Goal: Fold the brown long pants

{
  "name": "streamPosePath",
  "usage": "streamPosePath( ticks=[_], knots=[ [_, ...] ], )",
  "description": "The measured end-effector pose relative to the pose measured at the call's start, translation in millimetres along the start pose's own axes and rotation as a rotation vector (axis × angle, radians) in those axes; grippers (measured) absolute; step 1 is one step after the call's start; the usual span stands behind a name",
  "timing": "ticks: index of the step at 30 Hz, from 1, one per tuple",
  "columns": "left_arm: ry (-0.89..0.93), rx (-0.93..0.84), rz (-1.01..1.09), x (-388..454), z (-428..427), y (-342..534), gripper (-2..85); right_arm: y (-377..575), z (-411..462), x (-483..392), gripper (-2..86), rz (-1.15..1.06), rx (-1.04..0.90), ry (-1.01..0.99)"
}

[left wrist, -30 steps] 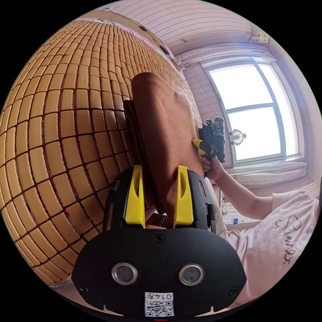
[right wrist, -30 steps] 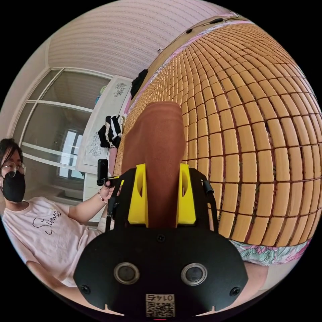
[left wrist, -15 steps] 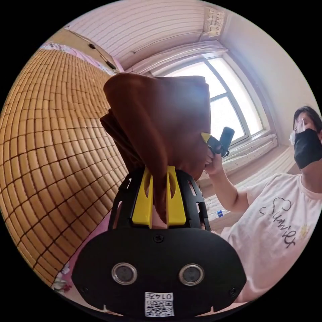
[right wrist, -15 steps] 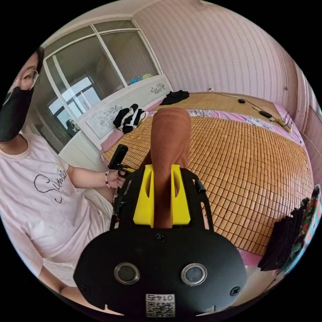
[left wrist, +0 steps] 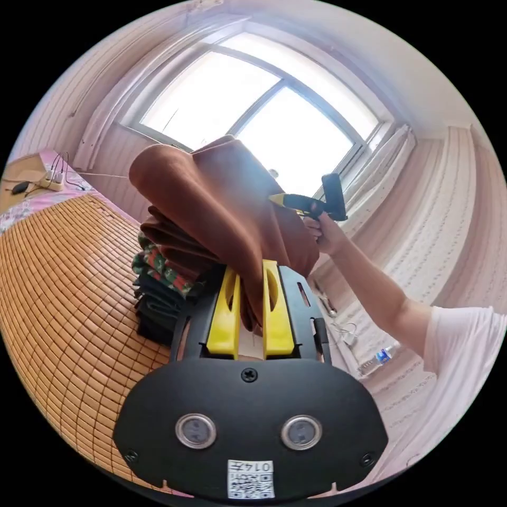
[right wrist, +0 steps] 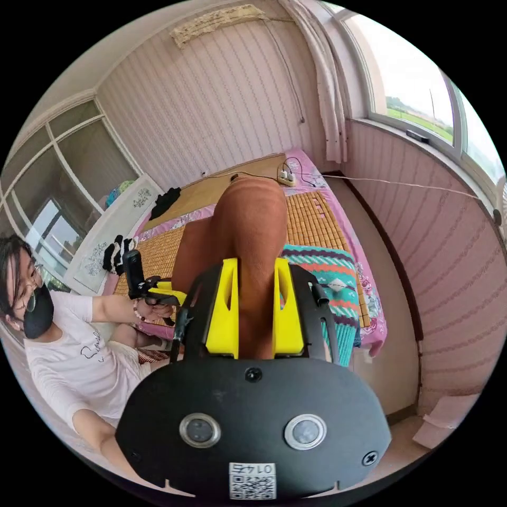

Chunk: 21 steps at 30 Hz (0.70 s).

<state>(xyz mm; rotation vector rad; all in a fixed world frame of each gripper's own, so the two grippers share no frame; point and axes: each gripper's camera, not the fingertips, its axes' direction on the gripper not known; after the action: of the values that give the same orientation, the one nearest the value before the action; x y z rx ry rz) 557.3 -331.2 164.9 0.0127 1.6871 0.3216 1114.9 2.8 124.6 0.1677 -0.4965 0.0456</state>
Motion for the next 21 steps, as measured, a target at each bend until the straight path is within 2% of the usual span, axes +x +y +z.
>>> streamPosePath(
  ticks=[2,3,4,6,7,11,13,15,17,19,21],
  knots=[
    [-0.113,-0.119,-0.015,-8.2,60.2,-13.8,8.0,8.8,37.7,66.9,10.2,0.240,0.016,0.124],
    [-0.129,-0.205,-0.064,-20.8,94.0,-15.1,8.7,14.5,48.3,77.8,9.9,0.287,0.032,0.121],
    [-0.062,-0.209,-0.116,-33.5,108.0,-15.4,9.1,25.0,73.4,91.7,9.3,0.343,0.041,0.080],
    [0.036,-0.143,-0.132,-39.8,105.2,-16.1,9.4,38.8,99.3,83.3,8.4,0.296,0.087,0.131],
    [0.018,-0.146,-0.107,-35.2,102.8,-17.5,9.5,45.4,105.9,64.6,8.0,0.222,0.146,0.204],
    [0.011,-0.151,-0.076,-17.7,80.6,-16.7,10.2,38.4,116.3,-7.8,7.4,0.031,0.084,0.438],
    [-0.029,-0.114,-0.006,2.8,37.3,-7.3,10.0,38.5,111.3,-40.1,7.0,0.010,0.066,0.475],
    [-0.057,-0.086,0.043,16.7,-11.8,8.7,9.2,48.6,102.9,-86.3,6.6,-0.054,0.090,0.432],
    [-0.142,-0.061,0.111,33.9,-72.2,34.2,8.6,80.7,100.4,-169.1,5.3,-0.227,0.141,0.401],
    [-0.394,-0.049,0.248,66.2,-157.0,84.7,7.9,107.6,110.2,-231.0,2.0,-0.293,0.148,0.441],
    [-0.571,-0.020,0.268,86.1,-222.3,129.3,6.3,132.1,128.1,-288.6,0.8,-0.316,0.153,0.445]
  ],
)
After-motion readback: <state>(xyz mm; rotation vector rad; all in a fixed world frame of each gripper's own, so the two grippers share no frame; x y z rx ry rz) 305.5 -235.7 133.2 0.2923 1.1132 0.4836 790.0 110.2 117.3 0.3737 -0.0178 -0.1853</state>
